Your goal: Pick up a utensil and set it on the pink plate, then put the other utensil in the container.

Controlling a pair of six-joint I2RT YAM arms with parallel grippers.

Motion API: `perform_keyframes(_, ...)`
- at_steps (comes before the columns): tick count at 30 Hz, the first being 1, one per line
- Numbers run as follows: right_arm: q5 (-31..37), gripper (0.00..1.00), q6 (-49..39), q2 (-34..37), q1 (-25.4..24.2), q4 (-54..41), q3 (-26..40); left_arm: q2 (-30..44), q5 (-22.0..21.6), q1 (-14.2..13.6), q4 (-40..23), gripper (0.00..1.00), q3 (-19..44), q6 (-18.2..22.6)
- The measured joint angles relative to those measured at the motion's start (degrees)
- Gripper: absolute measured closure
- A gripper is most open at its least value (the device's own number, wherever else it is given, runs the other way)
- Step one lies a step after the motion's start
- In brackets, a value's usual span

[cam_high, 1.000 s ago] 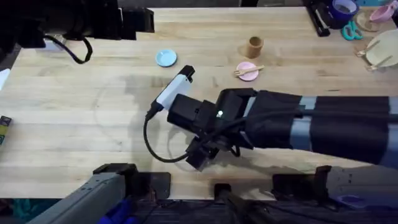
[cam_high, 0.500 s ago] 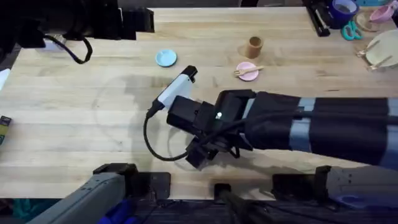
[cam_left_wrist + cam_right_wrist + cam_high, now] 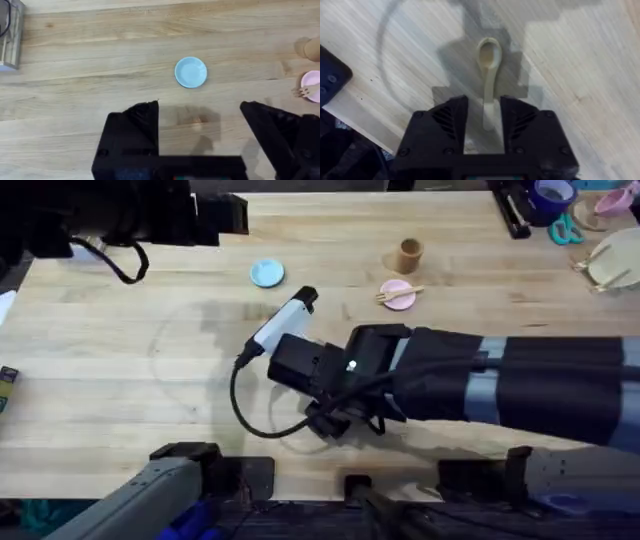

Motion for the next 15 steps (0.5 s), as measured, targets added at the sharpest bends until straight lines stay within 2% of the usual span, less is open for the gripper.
perform_keyframes(3, 0.0, 0.709, -0.1, 0.0, 0.0, 0.0, 0.0, 0.0, 0.0, 0.0, 0.0, 0.008, 0.0, 0.0)
perform_keyframes(8, 0.2, 0.951, -0.5, 0.0, 0.0, 0.1, 0.2, 0.0, 0.0, 0.0, 0.0, 0.008, 0.0, 0.0)
perform_keyframes(15, 0.2, 0.969, -0.7, 0.0, 0.0, 0.2, 0.3, 0.0, 0.0, 0.0, 0.0, 0.008, 0.0, 0.0)
